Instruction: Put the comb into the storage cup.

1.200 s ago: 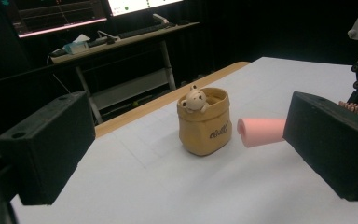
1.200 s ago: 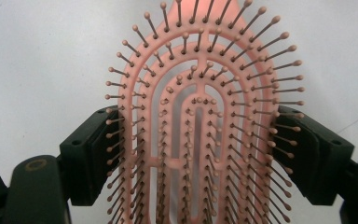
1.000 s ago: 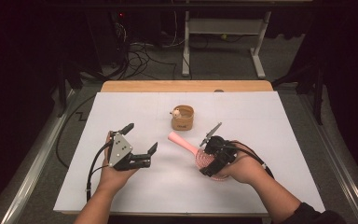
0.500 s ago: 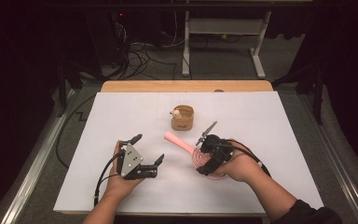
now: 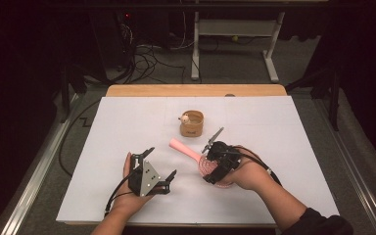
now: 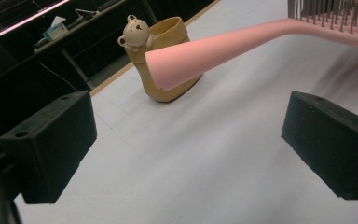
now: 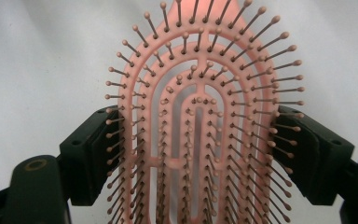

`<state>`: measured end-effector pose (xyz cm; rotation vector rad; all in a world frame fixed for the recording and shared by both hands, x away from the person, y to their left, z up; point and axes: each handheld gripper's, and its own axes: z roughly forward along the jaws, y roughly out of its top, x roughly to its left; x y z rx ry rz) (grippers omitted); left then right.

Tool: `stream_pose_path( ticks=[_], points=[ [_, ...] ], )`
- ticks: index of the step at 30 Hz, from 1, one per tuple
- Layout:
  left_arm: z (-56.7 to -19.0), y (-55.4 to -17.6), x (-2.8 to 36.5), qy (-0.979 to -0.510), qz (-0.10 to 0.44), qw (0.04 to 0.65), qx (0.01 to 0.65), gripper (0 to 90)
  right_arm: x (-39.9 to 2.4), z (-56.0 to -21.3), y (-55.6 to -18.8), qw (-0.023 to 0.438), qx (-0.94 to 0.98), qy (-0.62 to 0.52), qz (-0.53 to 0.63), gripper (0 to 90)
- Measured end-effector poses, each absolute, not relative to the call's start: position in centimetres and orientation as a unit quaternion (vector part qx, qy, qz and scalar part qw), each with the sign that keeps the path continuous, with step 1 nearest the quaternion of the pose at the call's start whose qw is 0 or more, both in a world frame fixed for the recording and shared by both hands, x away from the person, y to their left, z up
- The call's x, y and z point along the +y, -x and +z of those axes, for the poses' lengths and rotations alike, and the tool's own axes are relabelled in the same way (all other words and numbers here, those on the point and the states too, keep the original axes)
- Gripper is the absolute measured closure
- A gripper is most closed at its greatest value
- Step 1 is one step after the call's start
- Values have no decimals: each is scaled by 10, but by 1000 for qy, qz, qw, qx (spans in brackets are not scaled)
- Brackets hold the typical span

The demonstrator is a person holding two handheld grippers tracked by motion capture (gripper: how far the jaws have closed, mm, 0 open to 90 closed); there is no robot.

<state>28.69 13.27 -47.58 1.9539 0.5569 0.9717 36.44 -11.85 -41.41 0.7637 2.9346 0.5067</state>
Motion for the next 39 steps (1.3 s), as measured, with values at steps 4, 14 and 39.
stream_pose_path(
  ticks=[4,14,39],
  points=[
    [-479,-285,130,-790,406,408,212,39,-115,-415,-365,33,956,-243,160,203],
    [-483,-281,121,-799,439,364,189,48,-107,-419,-365,32,961,-228,154,203],
    [-491,-275,102,-809,488,301,127,55,-88,-420,-361,27,968,-204,142,203]
  ],
)
